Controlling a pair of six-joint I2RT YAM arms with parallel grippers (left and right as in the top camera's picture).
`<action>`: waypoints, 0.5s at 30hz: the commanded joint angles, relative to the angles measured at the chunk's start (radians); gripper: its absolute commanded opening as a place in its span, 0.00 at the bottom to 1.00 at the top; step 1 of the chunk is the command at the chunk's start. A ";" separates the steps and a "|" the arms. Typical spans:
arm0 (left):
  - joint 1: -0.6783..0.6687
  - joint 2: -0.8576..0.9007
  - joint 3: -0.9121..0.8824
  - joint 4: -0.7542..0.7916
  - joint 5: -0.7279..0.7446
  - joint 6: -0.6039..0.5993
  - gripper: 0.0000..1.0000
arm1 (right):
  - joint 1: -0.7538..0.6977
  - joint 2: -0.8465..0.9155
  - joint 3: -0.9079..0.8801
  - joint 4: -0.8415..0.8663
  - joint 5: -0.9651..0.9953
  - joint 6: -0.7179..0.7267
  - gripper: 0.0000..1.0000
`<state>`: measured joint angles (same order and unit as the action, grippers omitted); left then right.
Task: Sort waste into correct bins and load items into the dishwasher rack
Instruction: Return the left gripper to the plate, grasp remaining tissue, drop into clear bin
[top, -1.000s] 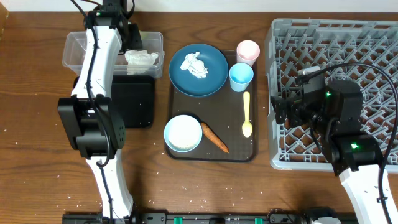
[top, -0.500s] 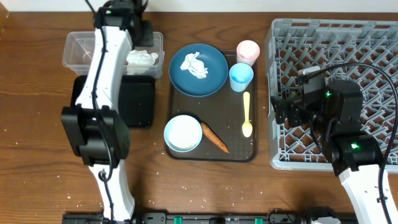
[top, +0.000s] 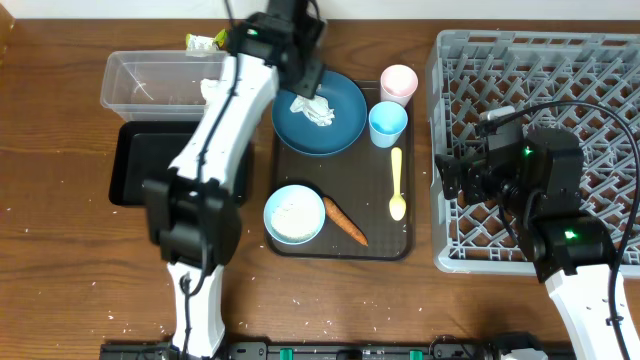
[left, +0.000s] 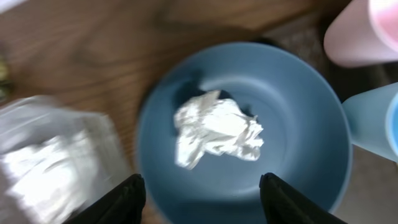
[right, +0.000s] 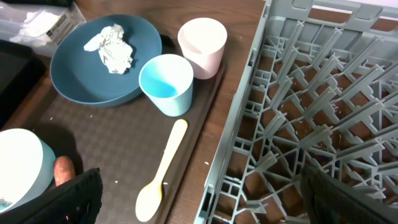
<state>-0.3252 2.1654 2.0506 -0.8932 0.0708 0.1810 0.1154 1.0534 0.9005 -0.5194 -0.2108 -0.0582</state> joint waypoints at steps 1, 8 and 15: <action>-0.008 0.104 -0.019 0.025 0.008 0.029 0.64 | 0.010 -0.002 0.021 -0.001 -0.011 0.013 0.99; -0.015 0.229 -0.019 0.073 0.008 0.028 0.75 | 0.010 -0.002 0.021 -0.002 -0.011 0.013 0.99; -0.015 0.262 -0.019 0.077 0.008 0.028 0.73 | 0.010 -0.002 0.021 -0.001 -0.011 0.013 0.99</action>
<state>-0.3386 2.4275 2.0365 -0.8158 0.0753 0.2005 0.1154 1.0534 0.9005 -0.5198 -0.2108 -0.0582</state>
